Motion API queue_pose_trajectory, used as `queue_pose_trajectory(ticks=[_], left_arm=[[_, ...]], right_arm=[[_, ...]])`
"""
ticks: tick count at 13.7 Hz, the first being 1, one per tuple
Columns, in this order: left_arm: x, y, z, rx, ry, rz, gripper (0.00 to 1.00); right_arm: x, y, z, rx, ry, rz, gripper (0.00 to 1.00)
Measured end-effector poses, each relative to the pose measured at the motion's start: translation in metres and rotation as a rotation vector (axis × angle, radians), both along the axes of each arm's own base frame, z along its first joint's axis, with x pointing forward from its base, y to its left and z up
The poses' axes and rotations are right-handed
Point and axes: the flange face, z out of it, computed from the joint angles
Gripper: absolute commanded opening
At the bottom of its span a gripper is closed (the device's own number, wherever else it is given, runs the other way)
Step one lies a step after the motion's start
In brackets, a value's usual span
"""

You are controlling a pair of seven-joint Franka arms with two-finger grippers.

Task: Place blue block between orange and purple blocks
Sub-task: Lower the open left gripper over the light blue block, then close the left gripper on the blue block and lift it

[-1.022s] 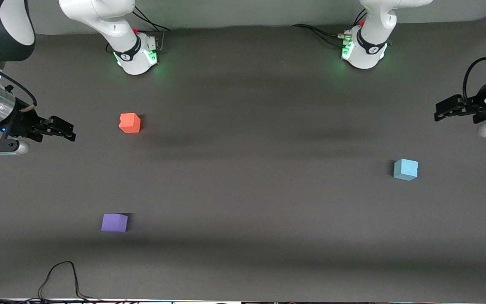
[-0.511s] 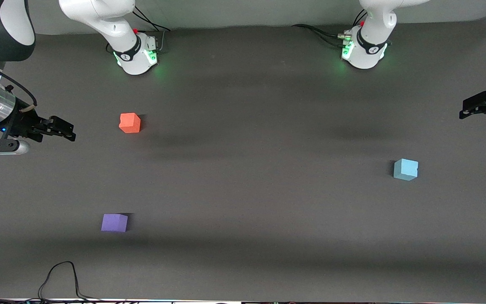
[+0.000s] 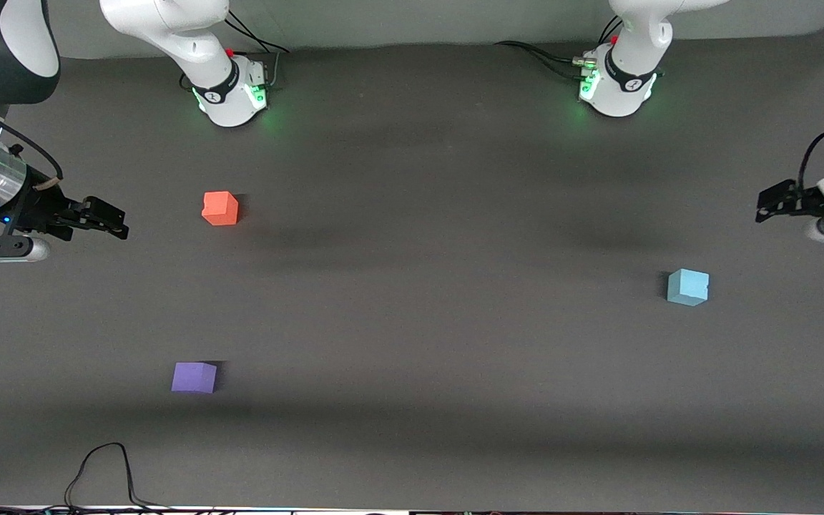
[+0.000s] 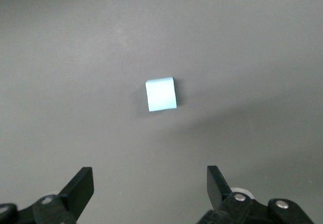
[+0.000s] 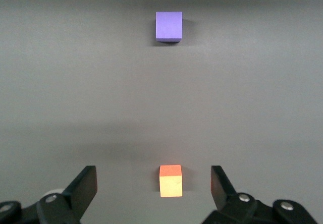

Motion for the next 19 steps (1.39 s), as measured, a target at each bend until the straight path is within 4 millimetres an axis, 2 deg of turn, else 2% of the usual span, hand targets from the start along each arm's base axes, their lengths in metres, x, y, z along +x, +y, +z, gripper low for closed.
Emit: queue_pose_trajectory(ticks=[5, 9, 11, 16, 19], left_arm=[[-0.001, -0.008, -0.101, 0.004, -0.054, -0.025, 1.00], [-0.008, -0.014, -0.166, 0.006, -0.098, -0.042, 1.00], [-0.013, -0.015, -0.187, 0.006, -0.113, -0.045, 1.00], [-0.011, -0.015, -0.220, 0.008, -0.133, -0.049, 1.00], [-0.009, -0.015, -0.252, 0.008, -0.147, -0.051, 1.00]], right_arm=[[0.000, 0.000, -0.001, 0.000, 0.002, 0.000, 1.00], [0.000, 0.000, -0.001, 0.000, 0.002, 0.000, 1.00], [0.000, 0.000, -0.001, 0.000, 0.002, -0.001, 1.00], [0.000, 0.000, -0.001, 0.000, 0.003, -0.001, 1.00], [0.000, 0.000, -0.001, 0.000, 0.003, -0.002, 1.00]])
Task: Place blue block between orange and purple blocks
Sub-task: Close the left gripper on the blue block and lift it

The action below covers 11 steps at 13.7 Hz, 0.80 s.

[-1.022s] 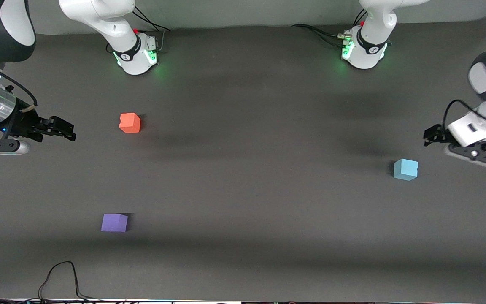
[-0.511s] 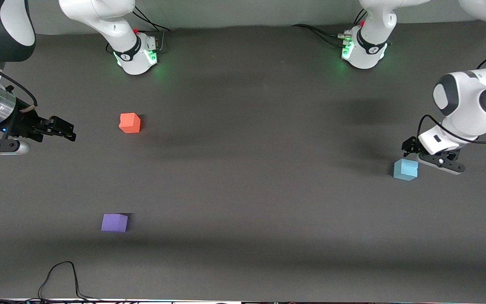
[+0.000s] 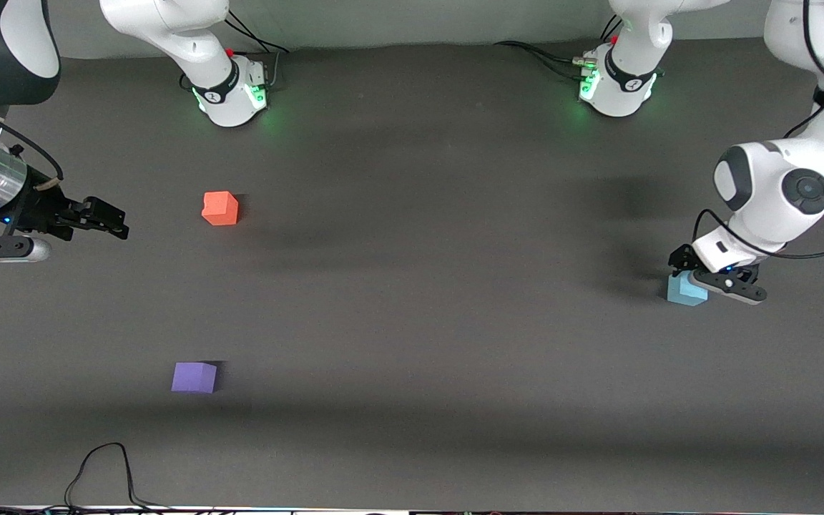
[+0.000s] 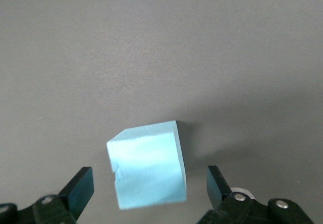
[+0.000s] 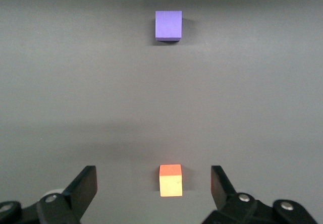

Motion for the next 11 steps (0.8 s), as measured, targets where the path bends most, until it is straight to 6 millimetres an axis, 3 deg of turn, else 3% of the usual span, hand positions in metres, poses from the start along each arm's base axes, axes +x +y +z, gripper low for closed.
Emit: queue_pose_trajectory(ticks=[4, 5, 7, 8, 11], left_arm=[[0.003, 0.001, -0.025, -0.001, 0.011, 0.000, 1.00], [0.005, 0.001, -0.026, -0.001, 0.011, 0.000, 0.96], [0.007, 0.002, -0.027, 0.000, 0.010, 0.002, 0.45], [0.008, 0.003, -0.026, 0.000, 0.007, 0.003, 0.37], [0.012, 0.004, -0.023, 0.000, -0.001, 0.008, 0.34]], right_arm=[[0.000, 0.000, 0.000, 0.000, 0.000, 0.000, 1.00], [0.000, 0.000, 0.000, 0.000, 0.000, 0.000, 1.00], [0.000, 0.000, 0.000, 0.000, 0.000, -0.001, 1.00], [0.000, 0.000, 0.000, 0.000, 0.000, -0.001, 1.00], [0.000, 0.000, 0.000, 0.000, 0.000, -0.001, 1.00]])
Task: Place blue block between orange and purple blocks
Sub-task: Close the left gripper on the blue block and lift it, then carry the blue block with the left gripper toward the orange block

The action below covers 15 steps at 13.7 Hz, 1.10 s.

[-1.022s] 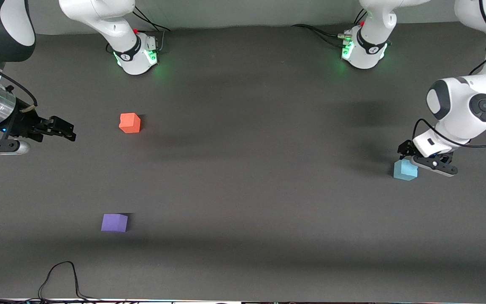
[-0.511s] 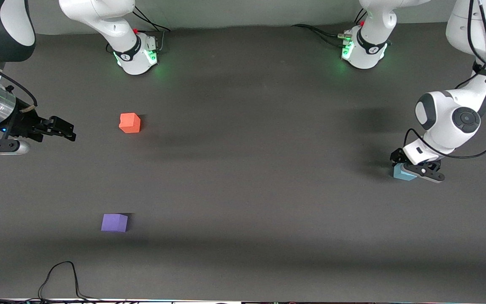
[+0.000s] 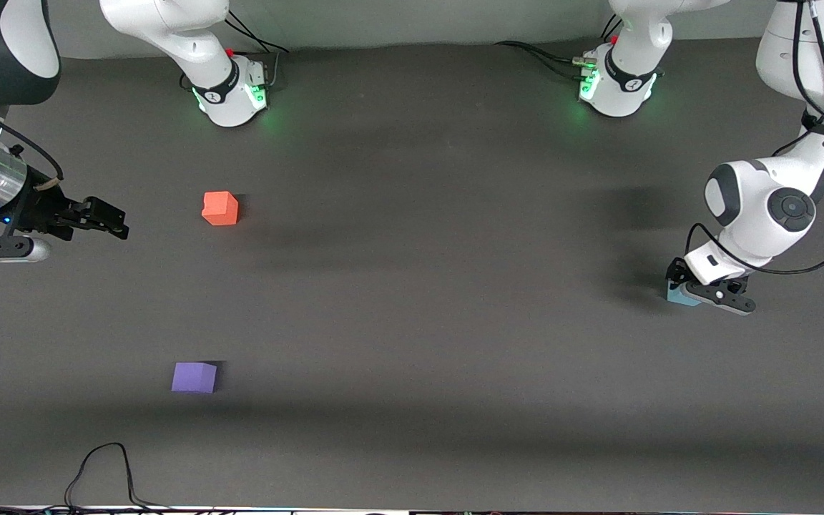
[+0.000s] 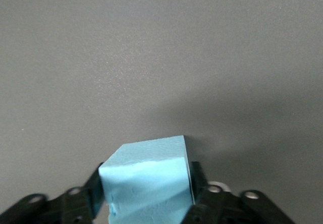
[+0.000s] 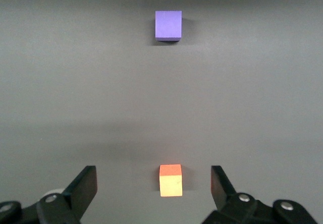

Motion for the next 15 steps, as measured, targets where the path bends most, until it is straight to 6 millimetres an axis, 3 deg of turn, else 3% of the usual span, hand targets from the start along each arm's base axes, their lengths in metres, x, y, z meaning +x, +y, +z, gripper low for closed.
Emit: queue_pose_trajectory(ticks=[4, 6, 8, 9, 11, 15], left_arm=[[0.014, 0.003, 0.015, -0.003, 0.042, 0.011, 0.34], [0.032, 0.001, 0.051, -0.011, 0.112, 0.061, 0.34], [0.047, -0.025, 0.104, -0.018, 0.175, 0.128, 0.35], [0.050, -0.052, 0.129, -0.018, 0.193, 0.164, 0.35], [0.048, -0.129, 0.163, -0.016, 0.203, 0.237, 0.35], [0.006, -0.326, 0.176, -0.027, 0.180, 0.365, 0.35]], right_arm=[[0.000, 0.000, 0.000, 0.000, 0.000, -0.001, 1.00], [0.000, 0.000, 0.000, 0.000, 0.000, -0.001, 1.00], [0.000, 0.000, 0.000, 0.000, 0.001, -0.002, 1.00], [0.000, -0.001, 0.000, 0.000, 0.001, -0.002, 1.00], [0.000, -0.001, 0.000, 0.000, 0.001, -0.003, 1.00], [0.000, -0.001, 0.000, 0.000, 0.001, -0.004, 1.00]])
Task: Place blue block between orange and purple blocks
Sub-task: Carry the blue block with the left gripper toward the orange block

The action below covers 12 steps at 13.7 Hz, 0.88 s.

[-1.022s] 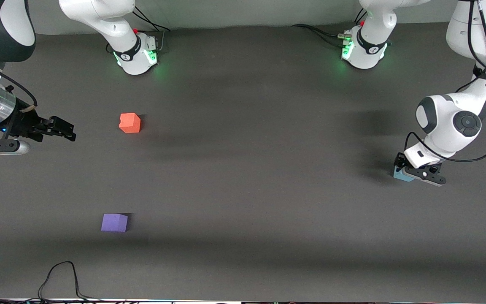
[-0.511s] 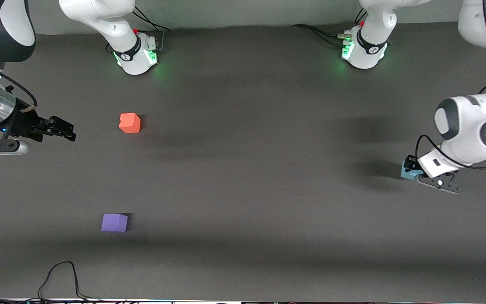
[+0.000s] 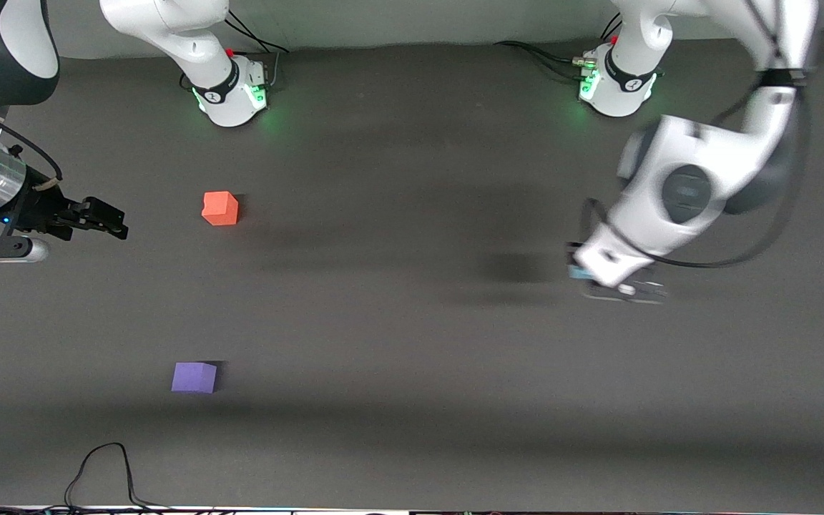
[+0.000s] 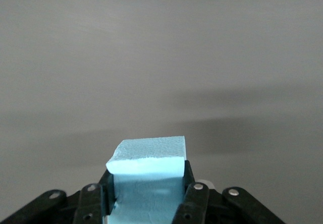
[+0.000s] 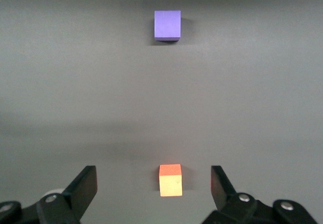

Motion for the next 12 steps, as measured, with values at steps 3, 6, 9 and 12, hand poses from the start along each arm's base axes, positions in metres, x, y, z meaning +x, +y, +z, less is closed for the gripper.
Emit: queue_pose_trajectory(ticks=[3, 6, 9, 12], left_arm=[[-0.039, -0.121, -0.004, -0.009, -0.022, 0.060, 0.35], [-0.076, -0.220, -0.036, 0.014, -0.053, 0.078, 0.35], [-0.112, -0.288, -0.097, 0.030, -0.090, 0.070, 0.35], [-0.141, -0.326, -0.137, 0.013, -0.103, 0.053, 0.36]], right_arm=[[0.000, 0.000, 0.000, 0.000, 0.000, 0.000, 1.00], [0.000, 0.000, 0.000, 0.000, 0.000, 0.000, 1.00], [0.000, 0.000, 0.000, 0.000, 0.001, 0.000, 1.00], [0.000, 0.000, 0.000, 0.000, 0.001, 0.000, 1.00]])
